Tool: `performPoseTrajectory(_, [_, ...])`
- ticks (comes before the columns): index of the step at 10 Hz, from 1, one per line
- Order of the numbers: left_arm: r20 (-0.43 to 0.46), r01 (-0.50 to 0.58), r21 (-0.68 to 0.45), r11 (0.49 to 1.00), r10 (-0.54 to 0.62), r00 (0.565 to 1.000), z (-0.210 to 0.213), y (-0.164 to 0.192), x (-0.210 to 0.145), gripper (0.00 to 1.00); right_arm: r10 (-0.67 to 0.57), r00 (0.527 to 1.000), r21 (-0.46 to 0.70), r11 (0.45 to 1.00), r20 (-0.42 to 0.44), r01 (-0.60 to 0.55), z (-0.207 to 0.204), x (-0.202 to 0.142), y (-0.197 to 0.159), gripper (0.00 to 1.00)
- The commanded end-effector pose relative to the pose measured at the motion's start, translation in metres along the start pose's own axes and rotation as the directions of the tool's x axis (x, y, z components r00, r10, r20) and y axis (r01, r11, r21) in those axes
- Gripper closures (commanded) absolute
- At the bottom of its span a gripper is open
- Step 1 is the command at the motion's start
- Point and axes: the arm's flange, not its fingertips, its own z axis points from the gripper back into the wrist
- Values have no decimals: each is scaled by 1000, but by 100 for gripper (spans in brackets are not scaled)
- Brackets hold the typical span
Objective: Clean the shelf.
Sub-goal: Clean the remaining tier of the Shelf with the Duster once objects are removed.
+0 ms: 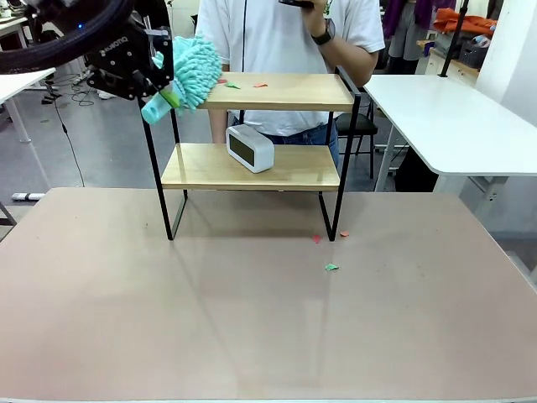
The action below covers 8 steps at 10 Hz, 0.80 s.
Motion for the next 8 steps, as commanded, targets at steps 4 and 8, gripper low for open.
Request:
performPoseTrajectory(4, [-210,254,-206,945,-297,932,4,-9,-6,88,27,1000,0,1000,-6,-27,1,-1,-1,0])
performPoseTrajectory(8, [-303,417,-522,744,-619,724,26,11,-9,88,27,1000,0,1000,-6,-27,1,-1,-1,0])
